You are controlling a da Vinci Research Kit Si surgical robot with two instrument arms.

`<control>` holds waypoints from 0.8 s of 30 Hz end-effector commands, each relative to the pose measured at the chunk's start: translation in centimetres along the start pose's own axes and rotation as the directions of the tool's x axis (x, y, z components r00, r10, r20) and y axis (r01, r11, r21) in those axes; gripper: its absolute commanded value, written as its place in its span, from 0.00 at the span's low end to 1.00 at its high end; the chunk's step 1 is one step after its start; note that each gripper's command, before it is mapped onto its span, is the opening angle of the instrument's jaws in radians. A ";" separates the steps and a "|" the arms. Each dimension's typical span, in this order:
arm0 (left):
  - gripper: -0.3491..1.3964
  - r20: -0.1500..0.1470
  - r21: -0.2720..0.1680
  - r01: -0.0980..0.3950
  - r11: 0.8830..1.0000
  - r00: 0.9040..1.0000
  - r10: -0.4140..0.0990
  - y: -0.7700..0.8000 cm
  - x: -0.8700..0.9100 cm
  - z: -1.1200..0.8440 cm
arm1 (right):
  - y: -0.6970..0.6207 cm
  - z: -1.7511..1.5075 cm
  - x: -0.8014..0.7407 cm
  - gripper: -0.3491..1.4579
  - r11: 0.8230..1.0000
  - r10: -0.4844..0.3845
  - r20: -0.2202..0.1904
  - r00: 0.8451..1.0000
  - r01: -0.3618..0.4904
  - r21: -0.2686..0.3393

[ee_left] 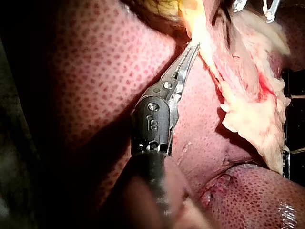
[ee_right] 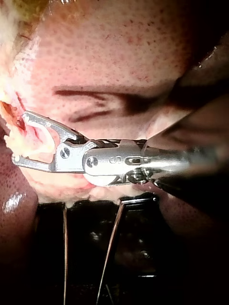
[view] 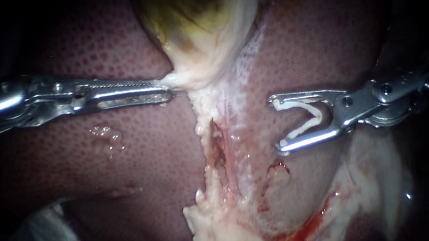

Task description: Grabbing gallbladder

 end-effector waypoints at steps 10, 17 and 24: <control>0.00 -0.013 0.032 -0.016 0.999 1.000 0.016 -0.15 0.25 -0.48 | 0.00 -0.02 0.00 0.52 1.000 0.006 0.000 1.000 -0.006 0.000; 0.00 -0.020 0.040 -0.022 0.999 1.000 0.023 -0.18 0.31 -0.55 | 0.00 -0.02 -0.01 0.52 1.000 0.006 0.000 1.000 -0.006 0.000; 0.00 -0.021 0.041 -0.022 0.999 1.000 0.023 -0.17 0.31 -0.54 | 0.00 -0.02 -0.01 0.52 1.000 0.006 0.000 1.000 -0.006 0.000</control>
